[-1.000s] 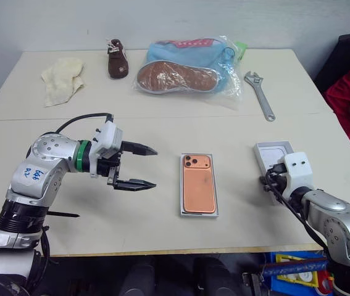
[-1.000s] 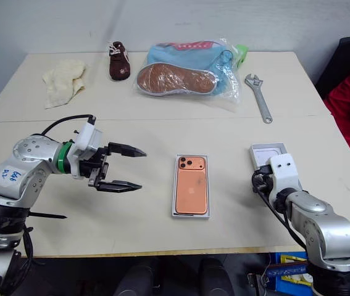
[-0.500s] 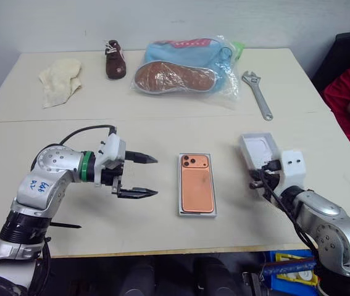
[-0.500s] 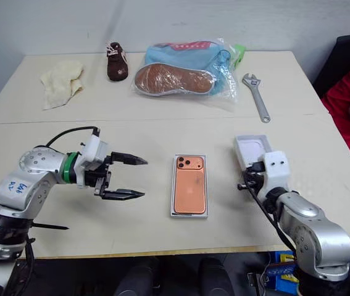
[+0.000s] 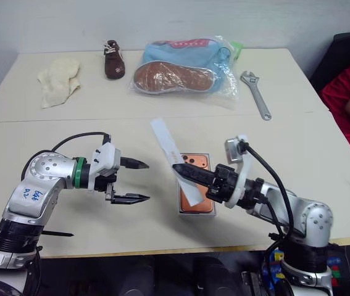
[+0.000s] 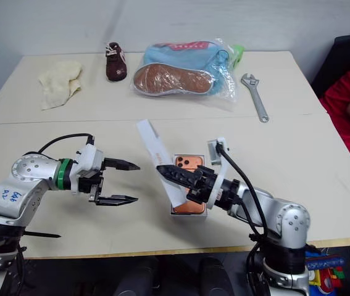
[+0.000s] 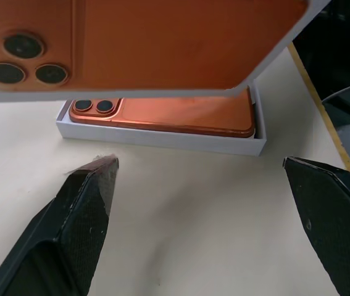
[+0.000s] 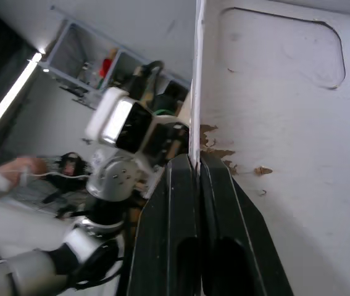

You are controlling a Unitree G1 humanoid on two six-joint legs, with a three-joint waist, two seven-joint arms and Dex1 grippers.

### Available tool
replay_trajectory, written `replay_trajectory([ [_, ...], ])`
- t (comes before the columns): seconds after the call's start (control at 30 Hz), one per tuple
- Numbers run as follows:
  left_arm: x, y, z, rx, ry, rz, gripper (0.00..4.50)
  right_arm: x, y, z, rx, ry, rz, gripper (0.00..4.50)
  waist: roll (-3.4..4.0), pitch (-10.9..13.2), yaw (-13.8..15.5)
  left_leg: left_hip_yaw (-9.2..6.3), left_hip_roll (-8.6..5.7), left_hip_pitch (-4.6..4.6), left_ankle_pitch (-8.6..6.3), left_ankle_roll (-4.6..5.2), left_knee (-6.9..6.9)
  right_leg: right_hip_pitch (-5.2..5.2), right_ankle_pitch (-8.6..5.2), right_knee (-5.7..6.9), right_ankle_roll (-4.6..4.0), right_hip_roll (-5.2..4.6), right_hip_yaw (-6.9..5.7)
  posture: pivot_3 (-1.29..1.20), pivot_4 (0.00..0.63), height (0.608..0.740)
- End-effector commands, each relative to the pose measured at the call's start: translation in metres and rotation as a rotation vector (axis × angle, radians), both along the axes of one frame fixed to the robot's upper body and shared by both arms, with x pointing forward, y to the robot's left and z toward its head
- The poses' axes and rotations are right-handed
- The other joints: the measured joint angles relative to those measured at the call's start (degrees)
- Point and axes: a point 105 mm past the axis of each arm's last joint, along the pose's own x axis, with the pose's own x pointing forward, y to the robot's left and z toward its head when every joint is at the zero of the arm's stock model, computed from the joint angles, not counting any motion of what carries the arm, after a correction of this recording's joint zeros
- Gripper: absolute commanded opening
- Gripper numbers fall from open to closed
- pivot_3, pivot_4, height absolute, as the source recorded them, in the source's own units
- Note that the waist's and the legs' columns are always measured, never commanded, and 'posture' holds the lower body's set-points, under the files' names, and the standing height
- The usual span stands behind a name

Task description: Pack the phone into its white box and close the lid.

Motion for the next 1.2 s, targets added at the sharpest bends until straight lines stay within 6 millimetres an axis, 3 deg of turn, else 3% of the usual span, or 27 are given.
replay_trajectory([
  [0.03,0.004,0.006,0.008,0.007,-0.046,0.039,4.5,-0.003,0.012,0.002,0.071,0.065,0.083,0.04,0.0,0.0,-0.49,-0.02,0.02,0.0,-0.01,0.02,0.0,0.0,0.0,0.04,0.0,0.06,-0.01,0.0,0.15,0.74],
  [0.17,0.011,0.011,0.006,-0.005,-0.046,0.101,4.5,-0.002,0.03,-0.011,0.044,0.134,0.159,0.04,0.0,0.0,-0.81,0.03,0.04,0.0,-0.02,0.04,0.0,-0.06,0.0,0.13,0.0,0.1,0.04,0.0,0.15,0.74],
  [0.27,0.011,0.016,0.002,-0.008,-0.019,0.116,3.87,0.003,0.039,-0.019,0.036,0.168,0.174,0.0,0.0,0.0,-0.69,0.04,0.07,-0.01,-0.01,0.04,0.0,-0.14,0.0,0.21,0.0,0.13,0.06,0.0,0.15,0.74],
  [0.47,0.016,0.025,-0.01,0.048,-0.002,0.159,1.97,0.02,0.052,-0.023,0.061,0.213,0.164,0.0,0.0,0.0,-0.65,0.13,0.06,-0.02,0.0,0.04,0.01,-0.29,0.0,0.41,0.0,0.12,0.18,0.0,0.15,0.74],
  [0.57,0.02,0.026,-0.008,0.041,-0.007,0.172,0.96,0.02,0.057,-0.014,0.111,0.228,0.192,0.0,-0.01,-0.01,-0.65,0.2,0.06,-0.1,0.01,0.01,0.01,-0.45,0.0,0.51,0.0,0.12,0.26,0.0,0.15,0.74],
  [0.67,0.023,0.027,-0.009,0.047,-0.01,0.187,0.04,0.025,0.057,-0.035,0.01,0.23,0.15,0.0,-0.03,-0.02,-0.65,0.27,0.06,-0.11,0.02,0.01,0.01,-0.52,0.0,0.55,0.0,0.13,0.33,0.0,0.15,0.74],
  [0.87,0.029,0.025,-0.027,0.088,-0.007,0.204,0.04,0.034,0.041,-0.065,-0.11,0.221,0.055,0.0,-0.07,-0.04,-0.62,0.5,0.06,-0.11,0.01,0.02,-0.01,-0.66,0.0,0.69,0.0,0.13,0.53,0.0,0.15,0.74],
  [1.17,0.046,-0.009,-0.035,0.066,-0.022,0.128,0.04,0.017,0.023,-0.057,-0.145,0.07,0.048,0.0,-0.21,-0.13,0.67,0.54,0.02,-0.12,-0.03,0.1,0.01,-0.63,0.0,0.56,0.01,0.08,0.57,0.0,0.15,0.74],
  [1.2,0.048,-0.015,-0.035,0.063,-0.025,0.117,0.01,0.017,0.021,-0.059,-0.155,0.075,0.033,0.21,-0.21,-0.13,0.73,0.58,0.02,-0.13,-0.03,0.11,0.01,-0.64,0.0,0.57,0.01,0.09,0.59,0.0,0.15,0.74],
])
